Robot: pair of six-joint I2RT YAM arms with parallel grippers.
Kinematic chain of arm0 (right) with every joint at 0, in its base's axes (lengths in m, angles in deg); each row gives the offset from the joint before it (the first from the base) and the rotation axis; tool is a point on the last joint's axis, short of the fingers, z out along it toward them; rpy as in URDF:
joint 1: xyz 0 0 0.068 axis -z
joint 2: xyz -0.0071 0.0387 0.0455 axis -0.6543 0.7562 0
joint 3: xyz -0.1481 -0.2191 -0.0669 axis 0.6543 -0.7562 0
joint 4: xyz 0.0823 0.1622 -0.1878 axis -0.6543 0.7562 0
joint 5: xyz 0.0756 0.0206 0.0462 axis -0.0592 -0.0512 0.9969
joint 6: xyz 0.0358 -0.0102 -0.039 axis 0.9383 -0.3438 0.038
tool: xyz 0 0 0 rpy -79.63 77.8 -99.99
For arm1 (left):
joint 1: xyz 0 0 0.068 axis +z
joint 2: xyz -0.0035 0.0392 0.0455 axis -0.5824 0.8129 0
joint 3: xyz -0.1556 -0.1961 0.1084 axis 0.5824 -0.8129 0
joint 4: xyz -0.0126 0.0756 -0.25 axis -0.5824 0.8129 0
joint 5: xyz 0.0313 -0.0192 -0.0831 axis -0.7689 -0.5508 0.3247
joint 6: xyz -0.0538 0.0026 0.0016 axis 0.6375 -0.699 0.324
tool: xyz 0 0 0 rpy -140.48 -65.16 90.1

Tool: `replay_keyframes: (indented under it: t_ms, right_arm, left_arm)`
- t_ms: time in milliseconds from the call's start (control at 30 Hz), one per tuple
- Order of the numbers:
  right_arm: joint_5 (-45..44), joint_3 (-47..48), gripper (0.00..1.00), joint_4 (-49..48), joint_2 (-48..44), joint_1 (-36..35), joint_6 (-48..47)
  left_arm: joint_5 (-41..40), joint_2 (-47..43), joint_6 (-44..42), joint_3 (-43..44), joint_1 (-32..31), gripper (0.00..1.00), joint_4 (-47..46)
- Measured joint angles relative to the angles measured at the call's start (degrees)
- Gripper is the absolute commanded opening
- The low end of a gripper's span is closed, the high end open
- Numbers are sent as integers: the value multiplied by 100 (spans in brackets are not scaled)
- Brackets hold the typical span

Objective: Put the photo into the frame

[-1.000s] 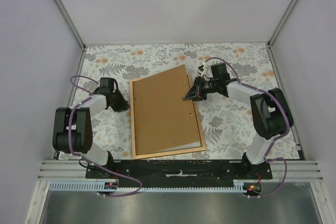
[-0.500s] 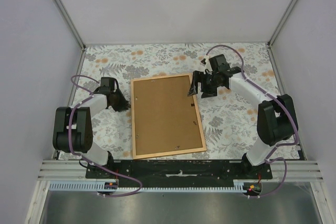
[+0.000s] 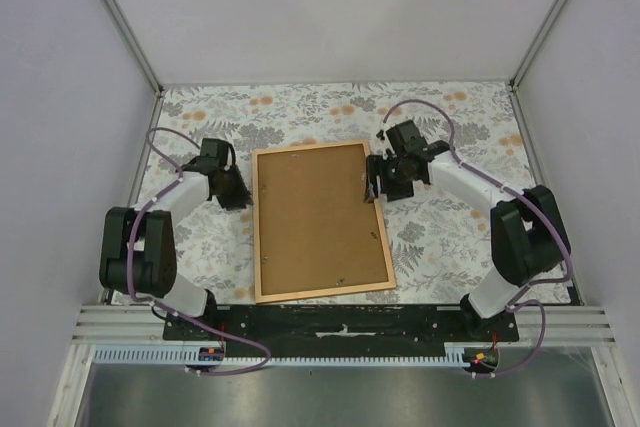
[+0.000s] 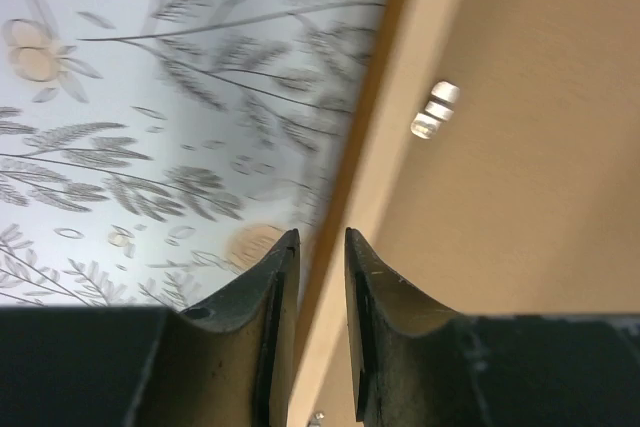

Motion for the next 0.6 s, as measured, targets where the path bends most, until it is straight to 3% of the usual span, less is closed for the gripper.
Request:
replay_keyframes:
  t_ms: [267,433,600]
  right_arm:
    - [-175,-1390,73,-260,-684,-404,118]
    - [-286,-1694,73,-476,-894,-511,192]
    - [-382,-1915,73,-629,-988,-551,264]
  left_arm:
    - [-101,-542,-177,763,-1397,35,393]
    - [125,-256,-2,796,-2376,34,179]
    - [391,229,275,643,-2879,34,-214]
